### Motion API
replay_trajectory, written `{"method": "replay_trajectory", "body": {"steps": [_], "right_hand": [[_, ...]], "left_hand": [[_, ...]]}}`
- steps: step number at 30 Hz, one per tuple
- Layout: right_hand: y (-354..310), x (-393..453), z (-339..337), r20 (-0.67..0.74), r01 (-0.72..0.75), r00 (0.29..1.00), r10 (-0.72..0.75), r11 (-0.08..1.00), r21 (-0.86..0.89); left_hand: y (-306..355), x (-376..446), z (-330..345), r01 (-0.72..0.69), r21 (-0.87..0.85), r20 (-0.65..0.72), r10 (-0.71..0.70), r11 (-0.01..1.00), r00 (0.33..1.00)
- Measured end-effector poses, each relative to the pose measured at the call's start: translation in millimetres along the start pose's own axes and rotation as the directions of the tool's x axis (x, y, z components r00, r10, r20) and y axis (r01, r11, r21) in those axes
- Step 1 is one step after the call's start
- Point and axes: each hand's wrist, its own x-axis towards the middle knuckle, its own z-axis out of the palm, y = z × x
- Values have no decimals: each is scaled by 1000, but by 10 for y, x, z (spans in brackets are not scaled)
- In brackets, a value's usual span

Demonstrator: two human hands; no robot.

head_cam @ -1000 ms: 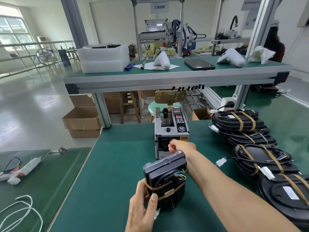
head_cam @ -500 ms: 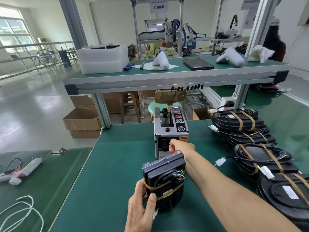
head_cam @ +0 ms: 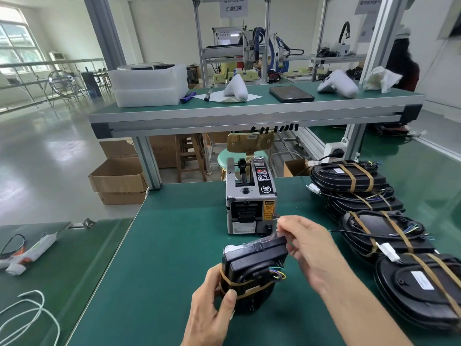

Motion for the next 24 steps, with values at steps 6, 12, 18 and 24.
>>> {"method": "replay_trajectory", "body": {"steps": [6, 12, 18, 24], "right_hand": [[-29, -651, 43, 24, 194, 981, -192, 975, -108], [95, -656, 139, 15, 225, 974, -227, 953, -204], [144, -604, 164, 0, 227, 972, -235, 938, -262], [148, -558, 135, 0, 242, 967, -254, 922, -301]], "left_hand": [[-10, -6, 12, -17, -1, -1, 17, 1000, 1000], [-41, -16, 18, -37, 14, -7, 37, 999, 999], [-72, -18, 22, -19, 15, -9, 19, 1000, 1000], [-84, -11, 15, -18, 13, -3, 19, 1000, 1000]]}}
